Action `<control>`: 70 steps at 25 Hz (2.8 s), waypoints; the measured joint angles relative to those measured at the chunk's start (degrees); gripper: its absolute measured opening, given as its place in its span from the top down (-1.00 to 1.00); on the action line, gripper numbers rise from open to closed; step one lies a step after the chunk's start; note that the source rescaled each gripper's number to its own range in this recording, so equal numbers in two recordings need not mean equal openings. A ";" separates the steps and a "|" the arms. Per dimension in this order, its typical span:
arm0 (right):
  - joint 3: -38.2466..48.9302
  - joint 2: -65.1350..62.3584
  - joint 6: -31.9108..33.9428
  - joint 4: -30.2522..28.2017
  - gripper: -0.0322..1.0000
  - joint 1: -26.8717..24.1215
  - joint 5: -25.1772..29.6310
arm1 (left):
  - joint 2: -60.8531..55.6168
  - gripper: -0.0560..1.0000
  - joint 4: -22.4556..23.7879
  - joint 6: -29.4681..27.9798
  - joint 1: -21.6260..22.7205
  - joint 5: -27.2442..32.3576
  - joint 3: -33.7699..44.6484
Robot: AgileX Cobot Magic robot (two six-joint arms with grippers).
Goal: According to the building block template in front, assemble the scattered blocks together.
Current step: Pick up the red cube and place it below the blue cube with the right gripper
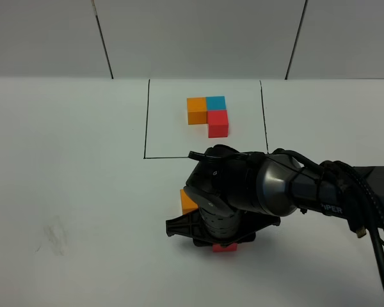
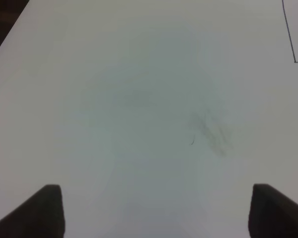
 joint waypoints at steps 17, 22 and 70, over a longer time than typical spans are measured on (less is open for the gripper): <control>-0.06 0.00 -1.29 -1.55 0.45 0.00 -3.48 | 0.00 -0.33 0.00 0.00 0.00 0.00 0.00; -0.06 0.00 -1.36 -1.61 0.45 0.00 -3.92 | 0.00 -0.33 0.00 0.00 0.00 0.00 0.00; -8.66 5.49 -0.74 -1.73 0.45 -0.07 4.47 | 0.00 -0.33 0.00 0.00 0.00 0.00 0.00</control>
